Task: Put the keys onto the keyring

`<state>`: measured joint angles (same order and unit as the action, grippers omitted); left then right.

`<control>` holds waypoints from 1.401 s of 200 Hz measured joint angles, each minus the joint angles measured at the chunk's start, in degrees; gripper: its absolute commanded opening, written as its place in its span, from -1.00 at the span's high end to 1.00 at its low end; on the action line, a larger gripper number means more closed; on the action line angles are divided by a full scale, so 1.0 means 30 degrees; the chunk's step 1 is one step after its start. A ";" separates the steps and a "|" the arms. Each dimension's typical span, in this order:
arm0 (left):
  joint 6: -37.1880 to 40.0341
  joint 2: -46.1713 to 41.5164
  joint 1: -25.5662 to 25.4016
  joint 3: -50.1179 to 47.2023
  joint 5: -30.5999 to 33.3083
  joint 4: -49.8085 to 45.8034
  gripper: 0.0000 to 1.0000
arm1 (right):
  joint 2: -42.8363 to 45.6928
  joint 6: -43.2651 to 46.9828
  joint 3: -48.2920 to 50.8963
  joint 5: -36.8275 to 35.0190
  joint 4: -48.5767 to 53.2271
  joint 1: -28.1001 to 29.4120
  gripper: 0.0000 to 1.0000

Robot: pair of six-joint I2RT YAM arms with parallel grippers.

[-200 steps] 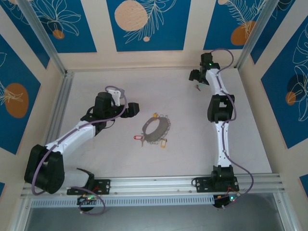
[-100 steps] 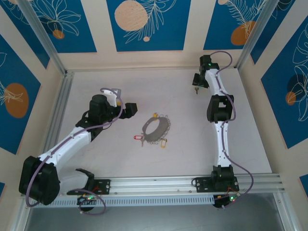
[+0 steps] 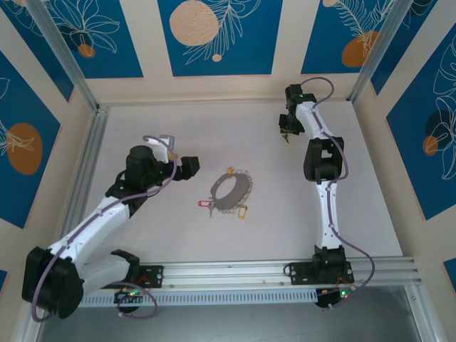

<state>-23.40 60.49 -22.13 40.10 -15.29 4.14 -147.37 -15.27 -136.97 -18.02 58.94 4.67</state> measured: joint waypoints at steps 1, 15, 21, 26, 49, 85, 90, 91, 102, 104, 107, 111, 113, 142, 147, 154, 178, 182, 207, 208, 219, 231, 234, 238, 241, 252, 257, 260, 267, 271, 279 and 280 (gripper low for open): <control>0.0000 -0.0051 0.0000 -0.0007 0.0007 -0.0015 -1.00 | 0.0036 0.0000 0.0051 0.0000 -0.0007 0.0000 0.46; 0.0204 -0.0925 0.0000 -0.0036 0.0262 -0.0495 -1.00 | 0.0634 0.0015 0.1166 0.0007 -0.0233 0.0036 0.45; 0.0306 -0.1151 0.0000 -0.0036 0.0328 -0.0656 -1.00 | 0.0896 0.0015 0.1668 0.0015 -0.0379 0.0058 0.45; 0.0364 -0.1428 0.0000 -0.0036 0.0401 -0.0816 -1.00 | 0.1115 0.0015 0.2142 0.0022 -0.0525 0.0080 0.45; 0.0488 -0.2135 0.0000 -0.0036 0.0619 -0.1596 -1.00 | 0.2055 0.0007 0.4255 0.0160 -0.1115 0.0087 0.45; 0.0488 -0.2361 0.0000 -0.0175 0.0750 -0.2295 -1.00 | 0.3264 -0.0080 0.6273 0.0532 -0.2076 0.0160 0.19; 0.0488 -0.2361 0.0000 -0.0211 0.0750 -0.2339 -1.00 | 0.3359 -0.0022 0.6397 0.0597 -0.2157 0.0168 0.08; 0.0488 -0.2361 0.0000 -0.0219 0.0750 -0.2346 -1.00 | 0.3417 -0.0175 0.6448 0.0648 -0.2222 0.0175 0.06; 0.0488 -0.2353 0.0000 -0.0270 0.0750 -0.2470 -1.00 | 0.3628 -0.0146 0.6615 0.0896 -0.2484 0.0197 -0.10; 0.0488 -0.2346 0.0000 -0.0277 0.0750 -0.2492 -1.00 | 0.3665 -0.0328 0.6608 0.1005 -0.2514 0.0197 -0.12; 0.0488 -0.2339 0.0000 -0.0284 0.0750 -0.2528 -1.00 | 0.3694 -0.0313 0.6608 0.1078 -0.2594 0.0197 -0.15; 0.0488 -0.2339 0.0000 -0.0284 0.0750 -0.2565 -1.00 | 0.3752 -0.0423 0.6608 0.1180 -0.2732 0.0197 -0.18; 0.0488 -0.2324 0.0000 -0.0284 0.0750 -0.2572 -1.00 | 0.3774 -0.0554 0.6601 0.1246 -0.2798 0.0197 -0.18; 0.0488 -0.2062 0.0000 -0.0284 0.0750 -0.2681 -1.00 | 0.3468 -0.1384 0.4947 0.1989 -0.2769 0.0182 -0.19; 0.0488 -0.2011 0.0000 -0.0284 0.0750 -0.2696 -1.00 | 0.3293 -0.1537 0.4444 0.2055 -0.2718 0.0175 -0.18; 0.0488 -0.1996 0.0000 -0.0284 0.0750 -0.2688 -1.00 | 0.3009 -0.1770 0.3636 0.2106 -0.2776 0.0168 -0.17; 0.0488 -0.2004 0.0000 -0.0284 0.0750 -0.2703 -1.00 | 0.2062 -0.2433 0.1763 0.1778 -0.2739 0.0153 -0.10; 0.0488 -0.2018 0.0000 -0.0284 0.0750 -0.2703 -1.00 | 0.1880 -0.2535 0.1574 0.1632 -0.2688 0.0153 -0.08; 0.0495 -0.2339 0.0000 -0.0284 0.0750 -0.2856 -1.00 | 0.0743 -0.2863 0.0685 0.0838 -0.1953 0.0168 -0.03; 0.0503 -0.2361 0.0000 -0.0284 0.0750 -0.2856 -1.00 | 0.0699 -0.2863 0.0663 0.0823 -0.1931 0.0175 -0.02; 0.0503 -0.2608 0.0000 -0.0284 0.0750 -0.2929 -1.00 | 0.0284 -0.2922 0.0510 0.0503 -0.1647 0.0219 0.00; 0.0503 -0.2878 0.0000 -0.0284 0.0743 -0.2987 -1.00 | -0.0036 -0.2943 0.0459 0.0240 -0.1268 0.0255 0.05; 0.0503 -0.2922 0.0000 -0.0284 0.0743 -0.2994 -1.00 | -0.0087 -0.2936 0.0452 0.0189 -0.1188 0.0255 0.07; 0.0503 -0.3002 0.0000 -0.0284 0.0743 -0.3009 -1.00 | -0.0153 -0.2943 0.0437 0.0058 -0.1049 0.0277 0.09; 0.0503 -0.3045 0.0000 -0.0284 0.0743 -0.3016 -1.00 | -0.0189 -0.2943 0.0393 -0.0022 -0.0969 0.0291 0.10; 0.0503 -0.3169 0.0000 -0.0284 0.0736 -0.3038 -1.00 | -0.0277 -0.3002 0.0066 -0.0102 -0.0634 0.0328 0.15; 0.0503 -0.3228 0.0000 -0.0284 0.0743 -0.3038 -1.00 | -0.0313 -0.3024 -0.0117 -0.0146 -0.0488 0.0342 0.16; 0.0503 -0.3242 0.0000 -0.0284 0.0736 -0.3045 -1.00 | -0.0328 -0.3002 -0.0226 -0.0182 -0.0386 0.0342 0.17; 0.0510 -0.3286 0.0000 -0.0284 0.0743 -0.3045 -1.00 | -0.0357 -0.3009 -0.0430 -0.0255 -0.0255 0.0386 0.21; 0.0510 -0.3300 0.0000 -0.0284 0.0743 -0.3045 -1.00 | -0.0357 -0.3053 -0.0517 -0.0299 -0.0168 0.0408 0.23; 0.0561 -0.3351 0.0000 -0.0284 0.0743 -0.3045 -1.00 | -0.0357 -0.3075 -0.0685 -0.0386 -0.0029 0.0452 0.27; 0.0561 -0.3366 0.0000 -0.0284 0.0743 -0.3053 -1.00 | -0.0357 -0.3060 -0.0707 -0.0401 -0.0007 0.0459 0.28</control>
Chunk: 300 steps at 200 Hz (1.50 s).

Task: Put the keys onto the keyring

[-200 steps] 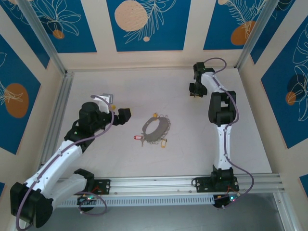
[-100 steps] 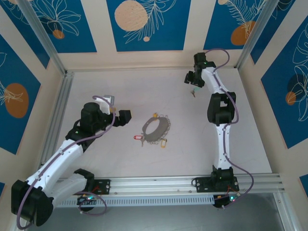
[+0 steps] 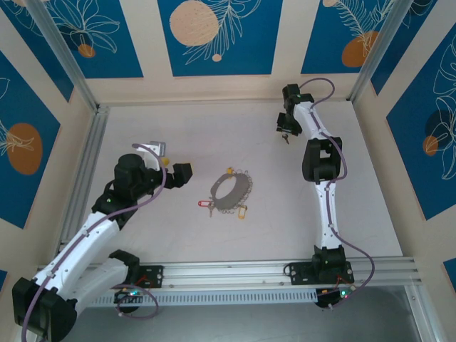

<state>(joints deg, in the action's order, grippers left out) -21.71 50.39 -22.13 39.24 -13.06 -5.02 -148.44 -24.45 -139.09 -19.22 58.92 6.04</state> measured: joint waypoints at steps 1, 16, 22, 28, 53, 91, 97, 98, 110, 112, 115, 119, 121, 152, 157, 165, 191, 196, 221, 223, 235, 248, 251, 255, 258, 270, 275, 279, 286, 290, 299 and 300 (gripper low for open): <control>0.0000 0.0000 0.0000 0.0000 0.0000 0.0000 -1.00 | 0.0000 -0.0007 -0.0015 -0.0007 0.0022 0.0000 0.28; 0.0095 -0.0073 0.0000 0.0000 0.0000 0.0000 -1.00 | 0.0000 -0.0022 -0.0146 -0.0066 0.0146 0.0073 0.36; 0.0138 -0.0095 0.0000 0.0000 0.0000 -0.0015 -1.00 | 0.0000 -0.0022 -0.0146 -0.0117 0.0204 0.0102 0.39; 0.0160 -0.0131 0.0000 0.0000 0.0000 -0.0051 -1.00 | 0.0000 -0.0015 -0.0146 -0.0117 0.0262 0.0117 0.40; 0.0262 -0.0313 0.0000 0.0000 0.0000 -0.0073 -1.00 | -0.0015 -0.0022 -0.0146 -0.0182 0.0474 0.0131 0.47; 0.0284 -0.0321 0.0000 0.0000 0.0000 -0.0066 -1.00 | -0.0015 -0.0015 -0.0146 -0.0335 0.0619 0.0131 0.56; 0.0284 -0.0321 0.0000 0.0000 -0.0007 -0.0073 -1.00 | -0.0015 -0.0015 -0.0146 -0.0342 0.0619 0.0131 0.57; 0.0277 -0.0321 0.0000 0.0000 -0.0007 -0.0073 -1.00 | -0.0015 -0.0022 -0.0146 -0.0335 0.0619 0.0131 0.57; 0.0284 -0.0321 0.0000 0.0000 -0.0007 -0.0073 -1.00 | -0.0015 -0.0015 -0.0146 -0.0335 0.0619 0.0124 0.58; 0.0284 -0.0328 0.0000 0.0000 -0.0007 -0.0066 -1.00 | -0.0015 -0.0022 -0.0146 -0.0335 0.0619 0.0124 0.59; 0.0284 -0.0335 0.0000 0.0000 0.0000 -0.0073 -1.00 | -0.0015 -0.0022 -0.0146 -0.0335 0.0619 0.0124 0.60; 0.0277 -0.0335 0.0000 0.0000 0.0000 -0.0066 -1.00 | -0.0015 -0.0022 -0.0146 -0.0335 0.0619 0.0109 0.61; 0.0284 -0.0342 0.0000 0.0000 0.0000 -0.0073 -1.00 | -0.0015 -0.0015 -0.0146 -0.0328 0.0612 0.0102 0.61; 0.0284 -0.0408 0.0000 0.0000 -0.0007 -0.0066 -1.00 | -0.0015 -0.0015 -0.0146 -0.0240 0.0612 0.0022 0.66; 0.0284 -0.0401 0.0000 0.0000 0.0000 -0.0066 -1.00 | -0.0022 -0.0022 -0.0146 -0.0219 0.0612 0.0007 0.67; 0.0284 -0.0401 0.0000 0.0000 0.0000 -0.0066 -1.00 | -0.0029 -0.0022 -0.0146 -0.0146 0.0612 -0.0029 0.68; 0.0284 -0.0401 0.0000 0.0000 0.0000 -0.0066 -1.00 | -0.0029 -0.0022 -0.0146 0.0044 0.0605 -0.0168 0.74; 0.0284 -0.0401 0.0000 0.0000 -0.0007 -0.0066 -1.00 | -0.0029 -0.0029 -0.0146 0.0051 0.0605 -0.0168 0.76; 0.0284 -0.0408 0.0000 0.0000 0.0000 -0.0066 -1.00 | -0.0029 -0.0044 -0.0146 0.0131 0.0597 -0.0182 0.86; 0.0284 -0.0408 0.0000 0.0000 0.0000 -0.0066 -1.00 | -0.0029 -0.0058 -0.0146 0.0131 0.0597 -0.0182 0.87; 0.0284 -0.0423 0.0000 0.0000 0.0000 -0.0073 -1.00 | -0.0029 -0.0095 -0.0146 0.0124 0.0590 -0.0175 0.89; 0.0284 -0.0481 0.0000 0.0000 0.0000 -0.0073 -1.00 | -0.0029 -0.0087 -0.0131 0.0124 0.0576 -0.0175 0.90; 0.0284 -0.0495 0.0000 0.0000 0.0000 -0.0073 -1.00 | -0.0029 -0.0087 -0.0131 0.0124 0.0561 -0.0175 0.91; 0.0284 -0.0539 0.0000 0.0000 0.0000 -0.0080 -1.00 | -0.0029 -0.0095 -0.0080 0.0124 0.0510 -0.0175 0.92; 0.0284 -0.0568 0.0000 0.0000 0.0000 -0.0080 -1.00 | -0.0022 -0.0087 -0.0051 0.0124 0.0474 -0.0175 0.93; 0.0284 -0.0699 0.0000 0.0000 0.0007 -0.0080 -1.00 | 0.0153 -0.0087 0.0291 0.0124 0.0182 -0.0175 0.95; 0.0284 -0.0743 0.0000 0.0000 0.0007 -0.0073 -1.00 | 0.0313 -0.0095 0.0627 0.0124 -0.0022 -0.0175 0.97; 0.0284 -0.0765 0.0000 0.0000 0.0007 -0.0080 -1.00 | 0.0444 -0.0095 0.0852 0.0124 -0.0131 -0.0160 0.97; 0.0284 -0.0780 0.0000 0.0000 0.0007 -0.0073 -1.00 | 0.0721 -0.0095 0.1392 0.0138 -0.0393 -0.0153 0.99; 0.0284 -0.0780 0.0000 0.0000 0.0007 -0.0073 -1.00 | 0.0962 -0.0087 0.1872 0.0153 -0.0648 -0.0138 0.99; 0.0284 -0.0758 0.0000 0.0000 0.0007 -0.0087 -1.00 | 0.1625 -0.0095 0.3067 0.0204 -0.1217 -0.0124 1.00; 0.0284 -0.0758 0.0000 0.0000 0.0007 -0.0087 -1.00 | 0.1698 -0.0087 0.3177 0.0197 -0.1260 -0.0117 1.00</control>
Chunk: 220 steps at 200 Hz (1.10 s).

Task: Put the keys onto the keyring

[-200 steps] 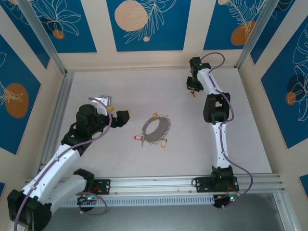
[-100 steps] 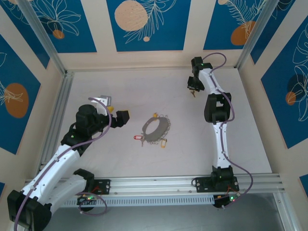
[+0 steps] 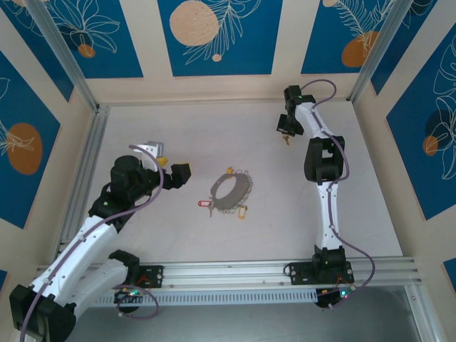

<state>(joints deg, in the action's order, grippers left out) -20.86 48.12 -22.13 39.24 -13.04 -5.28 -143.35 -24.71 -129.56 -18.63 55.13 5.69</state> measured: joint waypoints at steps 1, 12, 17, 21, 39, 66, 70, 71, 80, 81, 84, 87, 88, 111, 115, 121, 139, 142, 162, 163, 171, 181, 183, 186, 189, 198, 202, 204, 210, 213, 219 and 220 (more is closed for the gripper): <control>0.0000 0.0007 0.0000 0.0000 0.0000 0.0000 -1.00 | 0.0175 0.0000 0.0277 0.0007 -0.0095 0.0015 1.00; 0.0000 0.0102 0.0000 0.0000 0.0000 0.0000 -1.00 | 0.1326 0.0007 0.2302 0.0073 -0.0787 0.0124 1.00; 0.0000 0.0168 0.0000 0.0000 0.0000 0.0000 -1.00 | 0.2040 0.0000 0.3555 0.0109 -0.1326 0.0219 1.00; 0.0000 0.0226 0.0000 0.0000 0.0000 0.0000 -1.00 | 0.2616 -0.0007 0.4517 0.0153 -0.1668 0.0306 1.00; -0.0007 0.0648 0.0000 0.0000 -0.0007 -0.0058 -1.00 | 0.5727 -0.0109 0.9369 0.0379 -0.3373 0.1020 1.00; -0.0007 0.1158 0.0000 0.0000 -0.0015 -0.0270 -1.00 | 1.0535 -0.0663 1.5999 0.0882 -0.6156 0.3089 1.00; -0.0007 0.1209 0.0000 0.0000 -0.0015 -0.0313 -1.00 | 1.1052 -0.0772 1.6699 0.0882 -0.6550 0.3402 1.00; -0.0007 0.1217 0.0000 0.0000 -0.0015 -0.0342 -1.00 | 1.1169 -0.0794 1.6881 0.0911 -0.6659 0.3483 1.00; -0.0007 0.1297 0.0000 0.0000 -0.0015 -0.0474 -1.00 | 1.2458 -0.0940 1.8797 0.0954 -0.7541 0.4350 1.00; -0.0007 0.1304 0.0000 0.0000 -0.0015 -0.0481 -1.00 | 1.2684 -0.0954 1.9118 0.0911 -0.7628 0.4503 1.00; -0.0007 0.1348 0.0000 0.0000 -0.0015 -0.0539 -1.00 | 1.2990 -0.1027 1.9613 0.0925 -0.7839 0.4779 1.00; -0.0007 0.1377 0.0000 0.0000 -0.0015 -0.0568 -1.00 | 1.3253 -0.1049 2.0057 0.0925 -0.7978 0.5020 1.00; -0.0007 0.1384 0.0000 0.0000 -0.0015 -0.0568 -1.00 | 1.3391 -0.1093 2.0276 0.0911 -0.8043 0.5100 1.00; -0.0015 0.1698 -0.0007 0.0000 -0.0087 -0.1005 -1.00 | 1.5322 -0.1581 2.3860 0.0896 -0.9260 0.6783 1.00; -0.0007 0.1763 -0.0007 0.0000 -0.0102 -0.1129 -1.00 | 1.5628 -0.1676 2.4407 0.0874 -0.9304 0.6907 1.00; -0.0015 0.1843 -0.0007 0.0000 -0.0146 -0.1246 -1.00 | 1.6087 -0.1858 2.5165 0.0794 -0.9479 0.7053 1.00; -0.0015 0.1894 -0.0015 -0.0044 -0.0153 -0.1566 -1.00 | 1.7551 -0.2310 2.6593 0.0554 -0.9690 0.7417 1.00; -0.0015 0.1894 -0.0015 -0.0051 -0.0153 -0.1588 -1.00 | 1.7784 -0.2397 2.6746 0.0466 -0.9675 0.7475 1.00; -0.0015 0.1902 -0.0109 -0.0175 -0.0160 -0.1836 -1.00 | 1.9475 -0.2812 2.7809 0.0117 -0.9639 0.7956 0.96; -0.0015 0.1902 -0.0117 -0.0175 -0.0168 -0.1843 -1.00 | 1.9547 -0.2820 2.7853 0.0117 -0.9624 0.7963 0.96; -0.0015 0.1982 -0.0204 -0.0204 -0.0175 -0.1982 -1.00 | 2.0254 -0.2987 2.8312 0.0117 -0.9668 0.8087 0.88; -0.0015 0.2149 -0.0306 -0.0204 -0.0233 -0.2004 -1.00 | 2.1063 -0.3155 2.8829 0.0117 -0.9581 0.8182 0.78; -0.0015 0.2186 -0.0335 -0.0204 -0.0255 -0.2004 -1.00 | 2.1209 -0.3235 2.8931 0.0117 -0.9566 0.8196 0.76; -0.0015 0.2280 -0.0379 -0.0204 -0.0284 -0.2004 -1.00 | 2.1427 -0.3286 2.9077 0.0109 -0.9559 0.8196 0.73; -0.0015 0.2361 -0.0430 -0.0204 -0.0299 -0.2011 -1.00 | 2.1551 -0.3322 2.9186 0.0109 -0.9515 0.8196 0.70; -0.0015 0.2667 -0.0590 -0.0204 -0.0357 -0.2055 -1.00 | 2.2105 -0.3526 2.9529 0.0117 -0.9369 0.8211 0.61; -0.0015 0.2776 -0.0634 -0.0204 -0.0393 -0.2062 -1.00 | 2.2280 -0.3585 2.9631 0.0109 -0.9296 0.8218 0.56; -0.0015 0.2863 -0.0670 -0.0204 -0.0430 -0.2084 -1.00 | 2.2345 -0.3636 2.9667 0.0109 -0.9245 0.8233 0.53; -0.0015 0.3031 -0.0714 -0.0204 -0.0510 -0.2106 -1.00 | 2.2556 -0.3716 2.9740 0.0102 -0.9056 0.8262 0.44; -0.0015 0.3133 -0.0729 -0.0204 -0.0539 -0.2127 -1.00 | 2.2644 -0.3621 2.9740 0.0080 -0.8903 0.8298 0.38; -0.0015 0.3264 -0.0758 -0.0204 -0.0597 -0.2149 -1.00 | 2.2862 -0.3701 2.9740 0.0029 -0.8721 0.8364 0.23; -0.0015 0.3293 -0.0765 -0.0204 -0.0612 -0.2157 -1.00 | 2.2862 -0.3701 2.9740 0.0029 -0.8721 0.8364 0.21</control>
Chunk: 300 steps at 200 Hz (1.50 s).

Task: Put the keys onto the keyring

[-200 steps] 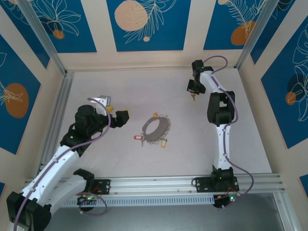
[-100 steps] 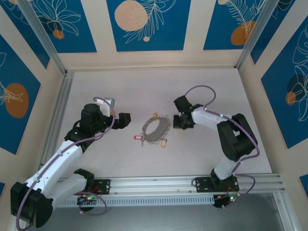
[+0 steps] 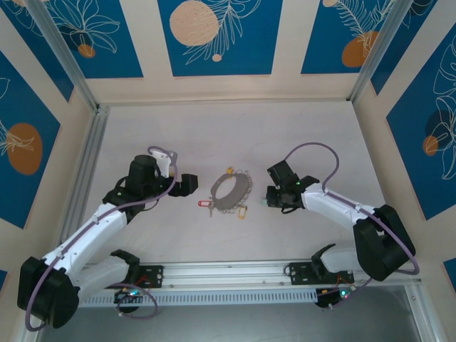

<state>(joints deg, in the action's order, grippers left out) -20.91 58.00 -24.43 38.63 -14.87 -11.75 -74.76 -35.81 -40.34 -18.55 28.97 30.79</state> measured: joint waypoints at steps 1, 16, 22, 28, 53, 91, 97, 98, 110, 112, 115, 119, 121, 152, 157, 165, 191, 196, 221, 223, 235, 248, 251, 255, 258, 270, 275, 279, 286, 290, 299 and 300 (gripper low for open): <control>0.0000 0.0015 0.0000 0.0000 -0.0007 0.0000 -1.00 | 0.0036 0.0058 0.0000 -0.0022 0.0007 0.0015 0.19; 0.0000 0.0189 -0.0022 0.0000 -0.0080 -0.0080 -1.00 | 0.0510 0.0124 -0.0168 -0.0262 0.0597 0.0452 -0.01; 0.0000 0.0226 -0.0022 0.0000 -0.0117 -0.0102 -1.00 | 0.0605 0.0182 -0.0379 -0.0393 0.0947 0.0707 -0.05; 0.0000 0.0262 -0.0029 0.0000 -0.0160 -0.0109 -1.00 | 0.0627 0.0277 -0.0641 -0.0554 0.1282 0.0976 -0.08; -0.0029 0.0495 -0.0029 0.0000 -0.0415 -0.0117 -1.00 | 0.0947 0.0583 -0.1719 -0.1253 0.2127 0.2885 -0.10; -0.0211 0.0758 -0.0029 -0.0007 -0.0801 -0.0102 -1.00 | 0.1013 0.0597 -0.1625 0.1027 0.0532 0.5421 -0.03; -0.0284 0.0794 -0.0036 -0.0007 -0.0889 -0.0095 -1.00 | 0.0823 0.0568 -0.1392 0.1603 -0.0073 0.5654 -0.01; -0.0291 0.0801 -0.0036 -0.0007 -0.0896 -0.0095 -1.00 | 0.0823 0.0568 -0.1392 0.1603 -0.0073 0.5654 0.00; -0.0364 0.0918 -0.0044 -0.0007 -0.0991 -0.0080 -1.00 | 0.0364 0.0474 -0.0933 0.2696 -0.1173 0.5938 0.09; -0.0372 0.0962 -0.0044 -0.0007 -0.0998 -0.0073 -1.00 | 0.0226 0.0510 -0.0867 0.2863 -0.1362 0.5967 0.10; -0.0372 0.0991 -0.0044 -0.0007 -0.1020 -0.0051 -1.00 | 0.0044 0.0408 -0.0780 0.3177 -0.1639 0.5989 0.13; -0.0379 0.1064 -0.0044 -0.0007 -0.1049 -0.0029 -1.00 | -0.0240 0.0459 -0.0692 0.3534 -0.1982 0.5989 0.16; -0.0379 0.1093 -0.0044 -0.0007 -0.1056 -0.0022 -1.00 | -0.0430 0.0342 -0.0648 0.3730 -0.2193 0.5982 0.18; -0.0408 0.1464 -0.0044 -0.0007 -0.1122 0.0146 -1.00 | -0.2273 0.0131 -0.0226 0.5544 -0.4532 0.5654 0.36; -0.0408 0.1501 -0.0044 -0.0007 -0.1151 0.0175 -1.00 | -0.2441 0.0058 -0.0182 0.5748 -0.4816 0.5595 0.37; -0.0408 0.1566 -0.0044 -0.0007 -0.1209 0.0219 -1.00 | -0.2776 -0.0015 -0.0117 0.6025 -0.5355 0.5464 0.41; -0.0415 0.1610 -0.0044 -0.0007 -0.1355 0.0554 -1.00 | -0.3519 -0.0270 0.0182 0.6790 -0.6798 0.4852 0.44; -0.0415 0.1610 -0.0044 -0.0007 -0.1392 0.0627 -1.00 | -0.3592 -0.0299 0.0255 0.6885 -0.7016 0.4743 0.44; -0.0423 0.1610 -0.0073 -0.0015 -0.1413 0.0933 -1.00 | -0.4000 -0.0393 0.0350 0.7147 -0.7715 0.4364 0.45; -0.0423 0.1610 -0.0073 -0.0015 -0.1413 0.0940 -1.00 | -0.4022 -0.0408 0.0350 0.7176 -0.7752 0.4350 0.45; -0.0423 0.1610 -0.0080 -0.0044 -0.1413 0.1086 -1.00 | -0.4248 -0.0444 0.0350 0.7198 -0.8029 0.4313 0.44; -0.0423 0.1610 -0.0080 -0.0066 -0.1428 0.1144 -1.00 | -0.4430 -0.0452 0.0350 0.7191 -0.8196 0.4313 0.42; -0.0423 0.1610 -0.0080 -0.0066 -0.1428 0.1158 -1.00 | -0.4473 -0.0452 0.0350 0.7198 -0.8233 0.4313 0.42; -0.0423 0.1610 -0.0080 -0.0080 -0.1457 0.1202 -1.00 | -0.4532 -0.0459 0.0350 0.7191 -0.8262 0.4313 0.42; -0.0423 0.1610 -0.0080 -0.0080 -0.1472 0.1224 -1.00 | -0.4554 -0.0459 0.0350 0.7191 -0.8306 0.4313 0.42; -0.0423 0.1610 -0.0080 -0.0109 -0.1537 0.1290 -1.00 | -0.4677 -0.0517 0.0350 0.7184 -0.8364 0.4284 0.42; -0.0423 0.1610 -0.0080 -0.0124 -0.1545 0.1326 -1.00 | -0.4736 -0.0539 0.0350 0.7184 -0.8378 0.4248 0.42; -0.0423 0.1610 -0.0080 -0.0131 -0.1545 0.1341 -1.00 | -0.4779 -0.0583 0.0350 0.7176 -0.8386 0.4226 0.42; -0.0423 0.1610 -0.0080 -0.0153 -0.1552 0.1362 -1.00 | -0.4823 -0.0590 0.0364 0.7176 -0.8393 0.4197 0.42; -0.0423 0.1603 -0.0080 -0.0168 -0.1552 0.1377 -1.00 | -0.4823 -0.0590 0.0386 0.7176 -0.8408 0.4189 0.42; -0.0430 0.1603 -0.0080 -0.0211 -0.1552 0.1421 -1.00 | -0.4823 -0.0597 0.0459 0.7176 -0.8502 0.4167 0.42; -0.0430 0.1603 -0.0080 -0.0219 -0.1559 0.1435 -1.00 | -0.4823 -0.0597 0.0459 0.7176 -0.8524 0.4160 0.42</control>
<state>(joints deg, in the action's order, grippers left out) -22.20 62.81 -24.67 37.98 -19.55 -7.44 -89.23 -37.60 -38.96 2.98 3.40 43.27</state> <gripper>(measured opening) 0.998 0.291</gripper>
